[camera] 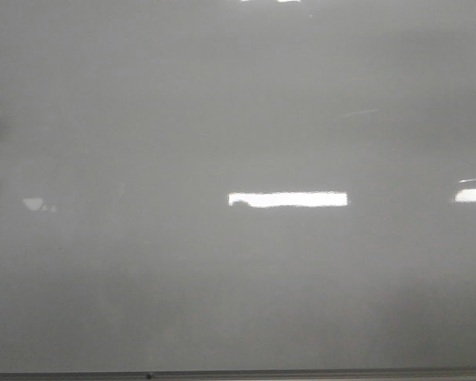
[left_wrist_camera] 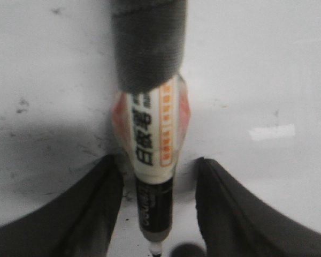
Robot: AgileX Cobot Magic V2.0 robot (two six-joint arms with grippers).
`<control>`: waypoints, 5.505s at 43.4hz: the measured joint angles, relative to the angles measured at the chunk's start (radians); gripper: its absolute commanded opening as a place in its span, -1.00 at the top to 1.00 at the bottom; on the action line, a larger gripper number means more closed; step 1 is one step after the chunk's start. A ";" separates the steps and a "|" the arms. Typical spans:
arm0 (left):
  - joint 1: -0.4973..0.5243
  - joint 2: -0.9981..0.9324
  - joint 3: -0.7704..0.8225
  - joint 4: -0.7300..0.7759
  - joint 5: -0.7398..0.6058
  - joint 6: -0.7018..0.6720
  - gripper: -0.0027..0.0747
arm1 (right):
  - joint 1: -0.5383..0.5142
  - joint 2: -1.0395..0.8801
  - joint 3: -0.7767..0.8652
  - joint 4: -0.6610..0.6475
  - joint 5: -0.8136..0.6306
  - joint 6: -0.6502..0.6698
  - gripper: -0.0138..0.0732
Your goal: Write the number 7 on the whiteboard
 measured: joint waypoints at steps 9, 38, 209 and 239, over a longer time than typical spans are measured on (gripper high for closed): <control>0.000 0.001 0.000 0.000 -0.004 0.000 0.67 | 0.000 0.000 0.000 0.000 -0.012 0.000 -0.68; -0.049 -0.289 -0.136 -0.018 0.620 0.060 0.96 | 0.000 0.004 -0.138 0.000 0.115 0.000 -0.68; -0.573 -0.560 -0.140 -0.093 0.694 0.185 -0.21 | 0.108 0.563 -0.256 0.797 -0.164 -0.767 0.82; -0.573 -0.560 -0.140 -0.093 0.691 0.183 -0.21 | 0.127 0.681 -0.264 0.789 -0.311 -0.767 0.82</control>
